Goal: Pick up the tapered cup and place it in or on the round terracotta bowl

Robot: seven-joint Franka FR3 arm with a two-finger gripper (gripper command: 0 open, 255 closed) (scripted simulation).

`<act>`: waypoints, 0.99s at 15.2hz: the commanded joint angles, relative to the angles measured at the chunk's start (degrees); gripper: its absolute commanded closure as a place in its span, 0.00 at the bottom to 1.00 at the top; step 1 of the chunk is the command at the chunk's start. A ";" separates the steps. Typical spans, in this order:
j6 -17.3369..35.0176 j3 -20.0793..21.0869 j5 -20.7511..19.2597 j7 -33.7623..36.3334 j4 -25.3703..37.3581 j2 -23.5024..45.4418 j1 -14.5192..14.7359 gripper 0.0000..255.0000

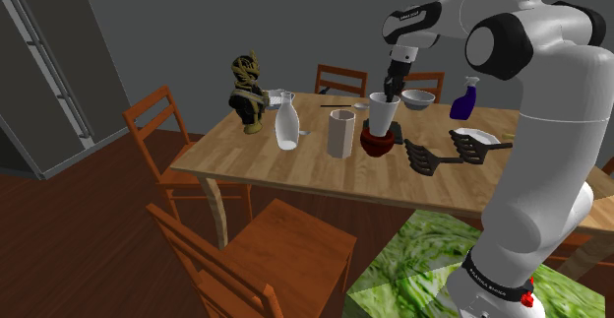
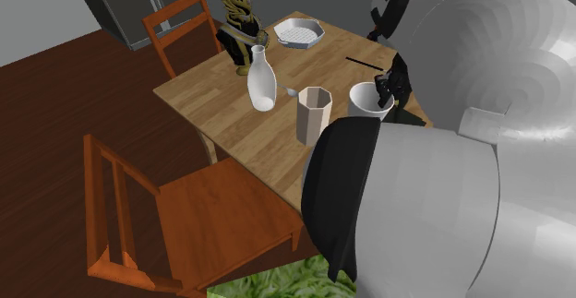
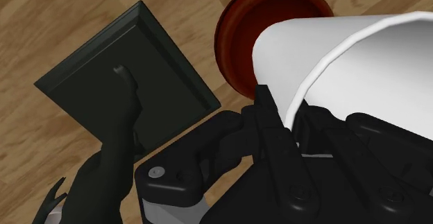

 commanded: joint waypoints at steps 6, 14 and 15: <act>-0.01 -0.02 0.01 -0.02 0.01 0.09 -0.04 0.00; -7.44 -0.45 -0.04 0.27 7.95 0.67 -1.07 0.00; -7.44 -0.45 -0.04 0.27 7.95 0.67 -1.07 0.00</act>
